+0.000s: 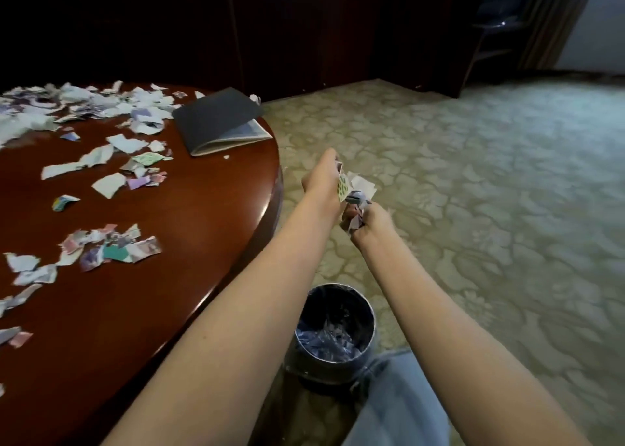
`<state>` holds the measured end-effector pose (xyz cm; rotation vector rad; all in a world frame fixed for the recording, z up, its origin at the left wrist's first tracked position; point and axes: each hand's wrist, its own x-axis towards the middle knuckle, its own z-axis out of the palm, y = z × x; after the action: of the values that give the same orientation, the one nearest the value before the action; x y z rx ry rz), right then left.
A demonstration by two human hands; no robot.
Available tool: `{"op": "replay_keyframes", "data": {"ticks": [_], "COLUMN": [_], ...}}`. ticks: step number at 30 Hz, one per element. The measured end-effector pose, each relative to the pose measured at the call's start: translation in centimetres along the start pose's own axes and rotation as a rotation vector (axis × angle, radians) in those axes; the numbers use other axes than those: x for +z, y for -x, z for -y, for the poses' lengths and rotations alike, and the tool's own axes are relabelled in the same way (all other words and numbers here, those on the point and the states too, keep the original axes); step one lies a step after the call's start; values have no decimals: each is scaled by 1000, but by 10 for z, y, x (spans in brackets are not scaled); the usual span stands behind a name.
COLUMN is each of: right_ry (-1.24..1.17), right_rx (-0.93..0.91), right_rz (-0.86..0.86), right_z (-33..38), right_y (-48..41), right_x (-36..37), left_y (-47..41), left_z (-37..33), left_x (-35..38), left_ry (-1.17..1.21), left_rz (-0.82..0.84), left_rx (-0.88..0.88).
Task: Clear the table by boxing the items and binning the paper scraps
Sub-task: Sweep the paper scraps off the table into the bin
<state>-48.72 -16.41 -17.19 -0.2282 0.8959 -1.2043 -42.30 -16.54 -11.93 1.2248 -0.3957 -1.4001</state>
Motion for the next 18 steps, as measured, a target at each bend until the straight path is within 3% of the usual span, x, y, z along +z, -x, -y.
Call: {"op": "replay_keyframes", "data": {"ticks": [6,12,18], "right_ry": [-50,-245,-109], "right_rx": [85,123,172], "right_rz": [-98,-179,-337], "right_z": [-18,-63,-92], "right_y": [-35,-78,-104], "right_x": [-48,-82,-120], "left_y": [-29,-67,-113], "left_z": [48,102,148], "left_x": [4,-16,-46], "left_ry": [-9,-72,-60], "left_rz": [-103,-201,-232], "left_rx": [-29,-166,-268]}}
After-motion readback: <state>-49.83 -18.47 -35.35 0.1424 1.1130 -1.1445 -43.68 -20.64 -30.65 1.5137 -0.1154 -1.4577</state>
